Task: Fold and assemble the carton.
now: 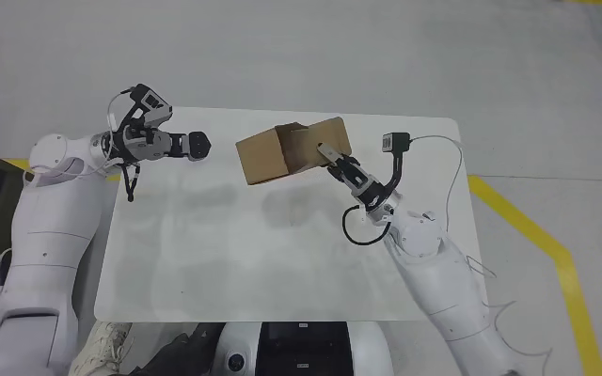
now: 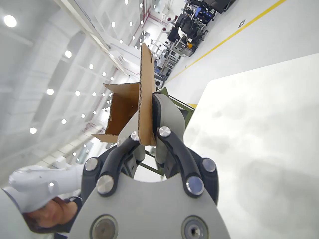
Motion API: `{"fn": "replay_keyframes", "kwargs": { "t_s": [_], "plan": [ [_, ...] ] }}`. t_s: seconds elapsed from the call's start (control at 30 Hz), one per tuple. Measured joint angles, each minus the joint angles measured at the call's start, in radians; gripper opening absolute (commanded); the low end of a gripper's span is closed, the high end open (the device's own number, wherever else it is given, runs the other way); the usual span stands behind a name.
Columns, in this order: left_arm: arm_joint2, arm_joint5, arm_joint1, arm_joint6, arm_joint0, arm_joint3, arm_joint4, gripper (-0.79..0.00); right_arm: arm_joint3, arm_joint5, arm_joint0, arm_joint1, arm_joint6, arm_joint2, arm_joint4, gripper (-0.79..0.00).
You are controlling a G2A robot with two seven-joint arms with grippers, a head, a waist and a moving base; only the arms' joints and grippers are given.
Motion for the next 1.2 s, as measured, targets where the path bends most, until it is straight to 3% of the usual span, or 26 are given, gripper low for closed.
{"fn": "replay_keyframes", "kwargs": {
  "t_s": [0.13,0.43,0.7,1.2],
  "plan": [
    [0.012,0.038,-0.004,-0.012,0.007,-0.002,-0.019,0.0,-0.019,0.021,-0.032,0.005,0.027,0.03,0.115,-0.785],
    [0.125,0.155,-0.029,-0.051,-0.05,0.015,-0.003,0.0,-0.076,0.065,-0.117,0.016,0.013,0.078,0.156,-0.785],
    [0.219,0.168,-0.058,-0.064,-0.107,0.026,0.013,0.0,-0.067,0.112,-0.136,0.019,0.001,0.095,0.172,-0.785],
    [0.224,0.173,-0.059,-0.066,-0.107,0.025,0.01,0.0,-0.067,0.113,-0.137,0.019,0.001,0.094,0.171,-0.785]
  ]
}}
